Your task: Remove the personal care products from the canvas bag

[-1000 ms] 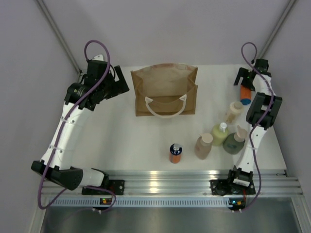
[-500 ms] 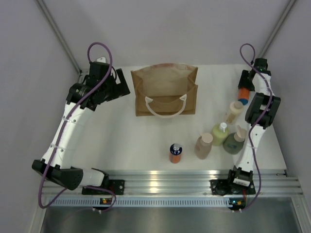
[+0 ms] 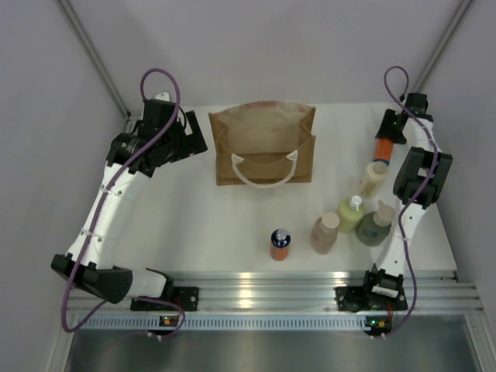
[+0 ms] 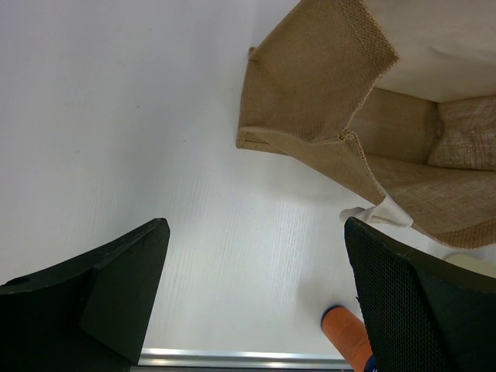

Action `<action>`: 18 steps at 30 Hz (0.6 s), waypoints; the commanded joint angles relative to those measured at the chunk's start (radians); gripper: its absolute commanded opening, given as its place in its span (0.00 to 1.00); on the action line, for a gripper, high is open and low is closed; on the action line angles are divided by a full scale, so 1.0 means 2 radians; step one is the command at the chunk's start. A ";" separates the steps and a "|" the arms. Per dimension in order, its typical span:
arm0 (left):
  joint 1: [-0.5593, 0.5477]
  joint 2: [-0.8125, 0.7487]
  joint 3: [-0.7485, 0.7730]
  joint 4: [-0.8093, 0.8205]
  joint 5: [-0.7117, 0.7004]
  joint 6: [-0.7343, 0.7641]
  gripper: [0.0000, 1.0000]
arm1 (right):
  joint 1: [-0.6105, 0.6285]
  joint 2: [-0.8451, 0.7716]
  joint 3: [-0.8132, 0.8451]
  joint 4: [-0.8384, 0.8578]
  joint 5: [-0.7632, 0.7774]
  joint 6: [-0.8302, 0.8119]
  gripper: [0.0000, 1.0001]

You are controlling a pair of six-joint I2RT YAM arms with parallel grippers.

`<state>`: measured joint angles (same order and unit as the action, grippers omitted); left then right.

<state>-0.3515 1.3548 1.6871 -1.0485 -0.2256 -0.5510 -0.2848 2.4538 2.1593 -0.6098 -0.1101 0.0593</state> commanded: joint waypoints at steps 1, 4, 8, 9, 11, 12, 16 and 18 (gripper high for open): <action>0.002 -0.012 -0.007 -0.002 -0.006 -0.001 0.99 | 0.001 -0.139 -0.055 0.144 -0.055 0.039 0.00; 0.002 -0.010 -0.008 -0.001 -0.005 -0.004 0.99 | 0.002 -0.199 -0.144 0.239 -0.071 0.052 0.00; 0.003 -0.009 -0.004 0.000 -0.006 -0.007 0.99 | 0.003 -0.277 -0.309 0.399 -0.090 0.052 0.00; 0.004 -0.009 -0.004 0.000 -0.005 -0.007 0.99 | 0.004 -0.283 -0.323 0.414 -0.094 0.050 0.00; 0.003 -0.012 -0.003 0.000 -0.005 -0.007 0.99 | 0.003 -0.286 -0.330 0.393 -0.095 0.037 0.00; 0.004 -0.012 -0.005 0.000 -0.006 -0.007 0.99 | 0.004 -0.284 -0.330 0.381 -0.094 0.031 0.00; 0.005 -0.019 -0.011 -0.001 -0.011 -0.008 0.99 | 0.007 -0.319 -0.385 0.396 -0.083 0.012 0.00; 0.005 -0.023 -0.014 0.000 -0.011 -0.011 0.99 | 0.010 -0.346 -0.473 0.508 -0.089 0.014 0.00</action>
<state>-0.3477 1.3506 1.6699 -1.0496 -0.2291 -0.5594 -0.2832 1.8893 1.3521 0.1040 -0.2626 0.1036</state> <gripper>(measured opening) 0.990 0.549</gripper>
